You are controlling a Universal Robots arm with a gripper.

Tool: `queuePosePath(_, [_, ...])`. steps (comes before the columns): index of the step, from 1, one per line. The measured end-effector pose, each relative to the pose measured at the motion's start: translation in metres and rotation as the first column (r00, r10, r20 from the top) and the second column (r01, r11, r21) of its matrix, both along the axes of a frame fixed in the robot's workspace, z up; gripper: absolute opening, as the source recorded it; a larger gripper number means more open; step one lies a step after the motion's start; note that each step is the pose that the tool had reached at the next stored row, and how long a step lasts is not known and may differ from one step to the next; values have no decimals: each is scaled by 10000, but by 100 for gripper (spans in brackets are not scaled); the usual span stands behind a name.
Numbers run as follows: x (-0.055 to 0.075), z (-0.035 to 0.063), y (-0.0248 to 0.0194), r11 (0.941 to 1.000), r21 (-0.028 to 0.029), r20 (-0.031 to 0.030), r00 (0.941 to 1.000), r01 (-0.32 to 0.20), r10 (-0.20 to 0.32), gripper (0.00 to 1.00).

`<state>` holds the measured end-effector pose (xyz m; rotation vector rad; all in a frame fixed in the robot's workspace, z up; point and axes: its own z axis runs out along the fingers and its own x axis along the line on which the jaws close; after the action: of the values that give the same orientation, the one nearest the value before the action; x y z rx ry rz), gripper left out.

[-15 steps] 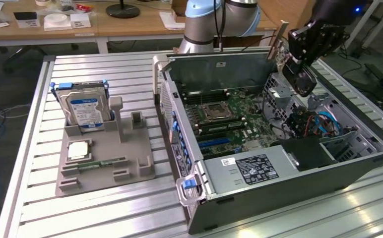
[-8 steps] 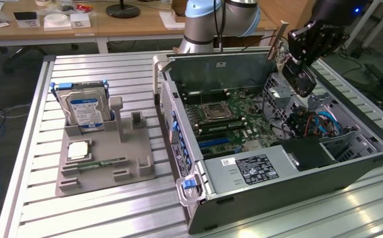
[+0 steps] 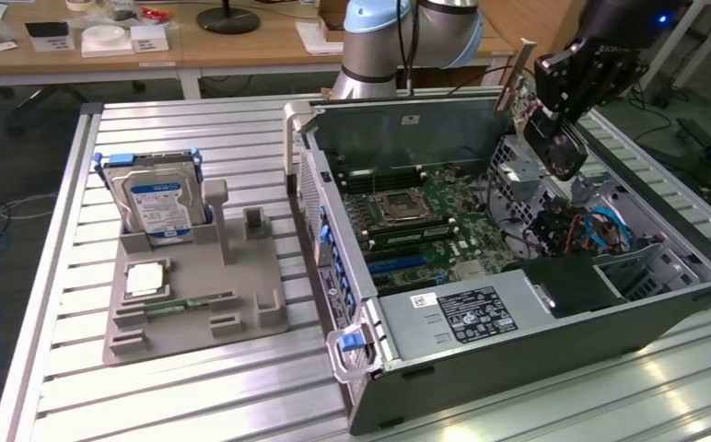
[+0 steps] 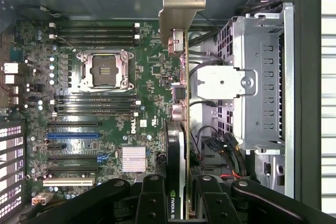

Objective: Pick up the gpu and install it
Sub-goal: 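Insert the gpu into the slot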

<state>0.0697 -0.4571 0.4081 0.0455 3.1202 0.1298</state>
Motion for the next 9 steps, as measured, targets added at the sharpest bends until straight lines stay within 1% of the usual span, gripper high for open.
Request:
queuePosePath(5, [0,-1,0,10000,1,0,10000,-96,96,27])
queuePosePath(9, [-1,-2,-1,9987,-1,0,9987,-507,507,27])
